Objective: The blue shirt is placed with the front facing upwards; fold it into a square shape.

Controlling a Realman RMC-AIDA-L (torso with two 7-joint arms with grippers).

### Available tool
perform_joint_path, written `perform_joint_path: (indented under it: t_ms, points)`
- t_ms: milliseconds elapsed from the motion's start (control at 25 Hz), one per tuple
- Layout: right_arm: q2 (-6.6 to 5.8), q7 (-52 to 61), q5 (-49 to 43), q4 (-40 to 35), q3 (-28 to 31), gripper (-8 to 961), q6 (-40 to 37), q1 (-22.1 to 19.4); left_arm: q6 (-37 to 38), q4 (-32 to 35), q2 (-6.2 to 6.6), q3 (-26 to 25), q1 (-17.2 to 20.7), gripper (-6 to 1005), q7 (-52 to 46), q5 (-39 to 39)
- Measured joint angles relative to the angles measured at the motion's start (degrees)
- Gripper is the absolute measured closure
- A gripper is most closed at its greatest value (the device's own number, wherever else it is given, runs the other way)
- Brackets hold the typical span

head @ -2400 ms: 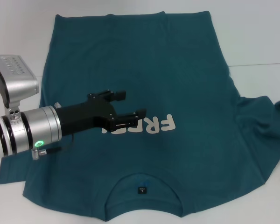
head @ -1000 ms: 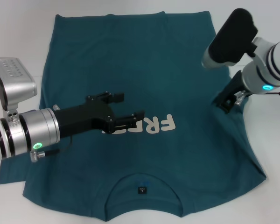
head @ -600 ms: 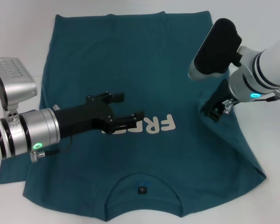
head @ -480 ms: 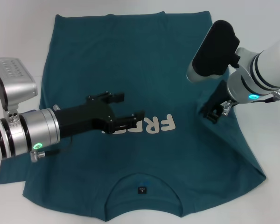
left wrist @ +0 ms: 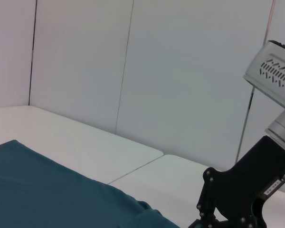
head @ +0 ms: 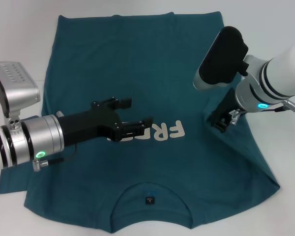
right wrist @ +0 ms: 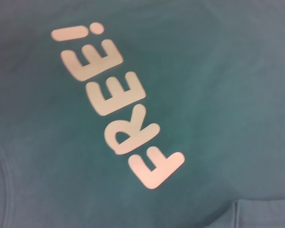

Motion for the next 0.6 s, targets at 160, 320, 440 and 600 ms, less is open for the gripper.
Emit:
perform_joint_path:
  t_ms: [160,320,440,600]
  points:
    - [-0.05,0.73,-0.03,0.03,0.09,923,0.59,-0.07,0.00,-0.01,0.00,0.06,0.00,124,0.01,0.00]
    - [0.01,0.97,-0.06,0.06,0.04,921,0.77,0.07,0.00,0.00,0.00,0.08,0.00,124,0.03,0.00]
    - [0.02,0.98,0.00,0.13,-0.06,919,0.92,0.16,0.00,-0.01,0.00,0.08,0.00,124,0.04,0.00]
    - [0.02,0.99,0.26,0.15,-0.54,821,1.39,0.25,0.00,0.00,0.00,0.07,0.03,124,0.04,0.00]
